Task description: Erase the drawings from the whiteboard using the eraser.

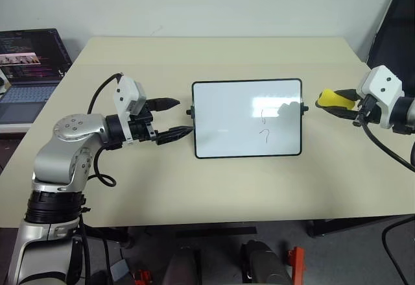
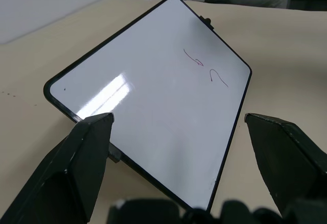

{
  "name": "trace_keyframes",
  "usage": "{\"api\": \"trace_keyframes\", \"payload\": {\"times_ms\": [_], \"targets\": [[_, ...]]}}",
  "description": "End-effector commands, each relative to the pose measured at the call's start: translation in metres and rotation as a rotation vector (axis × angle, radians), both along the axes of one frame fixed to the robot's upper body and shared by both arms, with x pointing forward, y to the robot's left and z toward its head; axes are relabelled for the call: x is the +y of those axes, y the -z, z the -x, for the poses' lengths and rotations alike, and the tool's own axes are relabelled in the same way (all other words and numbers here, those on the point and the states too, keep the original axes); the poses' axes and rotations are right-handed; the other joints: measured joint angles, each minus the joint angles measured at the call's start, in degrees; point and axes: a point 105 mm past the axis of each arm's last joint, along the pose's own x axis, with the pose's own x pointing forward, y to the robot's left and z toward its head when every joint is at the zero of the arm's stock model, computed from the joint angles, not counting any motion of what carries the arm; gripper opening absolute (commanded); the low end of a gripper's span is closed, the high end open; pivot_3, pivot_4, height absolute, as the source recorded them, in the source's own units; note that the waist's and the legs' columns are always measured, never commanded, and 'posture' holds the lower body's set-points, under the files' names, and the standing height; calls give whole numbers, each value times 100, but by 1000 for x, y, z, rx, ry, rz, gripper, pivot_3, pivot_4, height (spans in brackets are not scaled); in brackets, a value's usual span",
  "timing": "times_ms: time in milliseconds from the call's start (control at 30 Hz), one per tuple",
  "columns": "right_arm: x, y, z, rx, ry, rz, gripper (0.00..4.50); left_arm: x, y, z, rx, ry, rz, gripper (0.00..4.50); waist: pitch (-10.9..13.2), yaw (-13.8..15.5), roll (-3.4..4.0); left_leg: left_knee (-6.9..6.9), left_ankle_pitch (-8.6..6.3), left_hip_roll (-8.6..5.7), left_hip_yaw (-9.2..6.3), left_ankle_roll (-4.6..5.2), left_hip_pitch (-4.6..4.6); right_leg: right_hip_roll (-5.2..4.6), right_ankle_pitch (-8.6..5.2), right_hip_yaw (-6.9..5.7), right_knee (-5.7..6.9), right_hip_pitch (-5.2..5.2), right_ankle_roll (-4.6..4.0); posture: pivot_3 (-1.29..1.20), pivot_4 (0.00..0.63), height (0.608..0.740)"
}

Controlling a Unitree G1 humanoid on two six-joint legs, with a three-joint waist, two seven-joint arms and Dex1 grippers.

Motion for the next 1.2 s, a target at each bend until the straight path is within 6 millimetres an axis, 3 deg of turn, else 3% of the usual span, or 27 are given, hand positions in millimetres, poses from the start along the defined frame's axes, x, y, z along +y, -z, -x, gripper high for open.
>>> {"api": "trace_keyframes", "payload": {"times_ms": [33,433,600,700,867,933,1200], "targets": [[0,-15,1,-47,-5,-12,1380,-2,-17,2,-73,11,5,4500,0,0,0,0,0,0,0,0,0,0,0,0,0,0,0,0,150,740],[13,-15,-1,-47,-50,-29,1380,-6,-20,5,-88,20,5,4500,0,-1,0,1,0,0,-1,0,1,0,0,-1,3,0,-1,0,150,740],[55,-21,-8,-99,-146,-159,1380,-7,-15,4,-74,24,-7,4500,0,-36,0,2,0,1,1,0,4,1,1,2,11,0,-2,0,150,740],[83,-13,-23,-157,-153,-156,1380,-11,-16,3,-78,37,-7,4500,0,-33,0,2,1,4,-3,-1,8,6,1,1,19,-1,-2,0,150,740],[101,-5,-48,-219,-119,-171,1380,-17,-16,2,-77,54,-5,4500,0,4,0,6,1,0,-2,-1,1,2,1,0,16,-3,-3,0,150,740],[102,0,-53,-222,-119,-171,1380,-18,-17,1,-79,57,-5,4500,0,37,-1,5,1,-2,-5,-1,0,-1,2,-4,16,-3,-3,0,150,740],[96,53,-63,-117,-128,44,1380,-14,-16,6,-74,42,-3,4500,-1,11,-1,3,1,0,-6,-1,2,-1,2,-5,18,-2,-4,0,150,740]]}}
